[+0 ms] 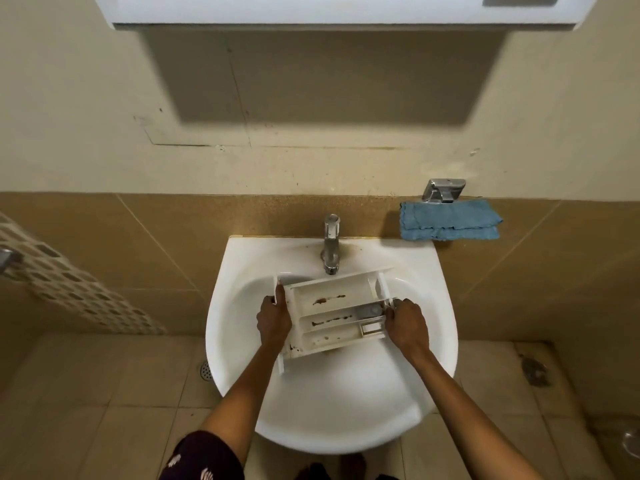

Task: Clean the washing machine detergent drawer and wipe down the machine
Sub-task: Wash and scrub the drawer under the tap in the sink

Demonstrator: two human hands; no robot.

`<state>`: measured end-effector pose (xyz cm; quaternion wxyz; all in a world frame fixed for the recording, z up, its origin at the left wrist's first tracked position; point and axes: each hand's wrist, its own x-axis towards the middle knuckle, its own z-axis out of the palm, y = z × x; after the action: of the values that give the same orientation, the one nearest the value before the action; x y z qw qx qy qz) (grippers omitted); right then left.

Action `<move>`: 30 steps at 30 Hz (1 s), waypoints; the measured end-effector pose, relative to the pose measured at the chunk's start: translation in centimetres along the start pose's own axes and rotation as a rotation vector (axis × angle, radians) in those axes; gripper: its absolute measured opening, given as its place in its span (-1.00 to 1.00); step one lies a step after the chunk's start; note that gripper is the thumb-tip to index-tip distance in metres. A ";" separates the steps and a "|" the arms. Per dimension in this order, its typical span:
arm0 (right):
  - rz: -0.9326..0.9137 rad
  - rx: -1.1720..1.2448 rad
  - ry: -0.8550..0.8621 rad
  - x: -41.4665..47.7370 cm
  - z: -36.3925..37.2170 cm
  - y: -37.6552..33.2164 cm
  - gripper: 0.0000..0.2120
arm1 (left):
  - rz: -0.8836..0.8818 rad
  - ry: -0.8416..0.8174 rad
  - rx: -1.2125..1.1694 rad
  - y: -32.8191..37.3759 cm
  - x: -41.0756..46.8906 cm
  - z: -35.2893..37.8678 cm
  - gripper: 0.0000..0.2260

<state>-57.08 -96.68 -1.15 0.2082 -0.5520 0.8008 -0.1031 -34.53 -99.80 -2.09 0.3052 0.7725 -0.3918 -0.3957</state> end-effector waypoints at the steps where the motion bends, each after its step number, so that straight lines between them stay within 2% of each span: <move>1: 0.003 -0.042 0.025 0.0 0.1 -0.1 -0.76 | 0.000 0.008 -0.004 0.0 0.0 0.0 -0.51; 6: 0.036 -0.180 0.218 0.3 -0.8 -2.6 -0.67 | 0.003 0.014 -0.035 0.0 -0.3 -0.1 -0.52; 9: -0.121 -0.087 0.283 1.3 -2.3 -5.6 -0.67 | 0.011 0.009 -0.045 0.0 -0.3 -0.1 -0.54; 12: -0.291 0.047 0.179 2.8 -4.3 -9.4 -0.69 | 0.014 0.011 -0.055 0.0 -0.2 -0.1 -0.50; 14: -0.337 0.056 0.084 4.2 -5.0 -12.1 -0.64 | 0.019 0.008 -0.057 0.0 -0.2 -0.1 -0.49; 17: -0.253 -0.058 0.021 5.6 -4.9 -14.9 -0.53 | 0.017 -0.010 -0.063 0.0 -0.1 -0.1 -0.51; 21: -0.154 -0.101 -0.078 6.7 -3.7 -15.7 -0.67 | 0.000 -0.030 -0.073 -0.2 0.2 0.1 -0.50; 24: -0.187 -0.194 -0.161 7.0 -4.0 -15.8 -0.75 | 0.001 -0.035 -0.086 -0.1 0.1 0.0 -0.51; 27: -0.247 -0.273 -0.193 7.2 -5.6 -15.0 -0.68 | 0.011 -0.040 -0.084 0.0 0.0 -0.2 -0.51; 30: -0.293 -0.280 -0.194 7.8 -6.4 -14.1 -0.69 | 0.003 -0.058 -0.081 0.1 0.0 -0.2 -0.51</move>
<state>-50.43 -109.52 8.44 0.1884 -0.6934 0.6947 0.0333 -34.37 -99.75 -1.89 0.3254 0.7471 -0.3852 -0.4331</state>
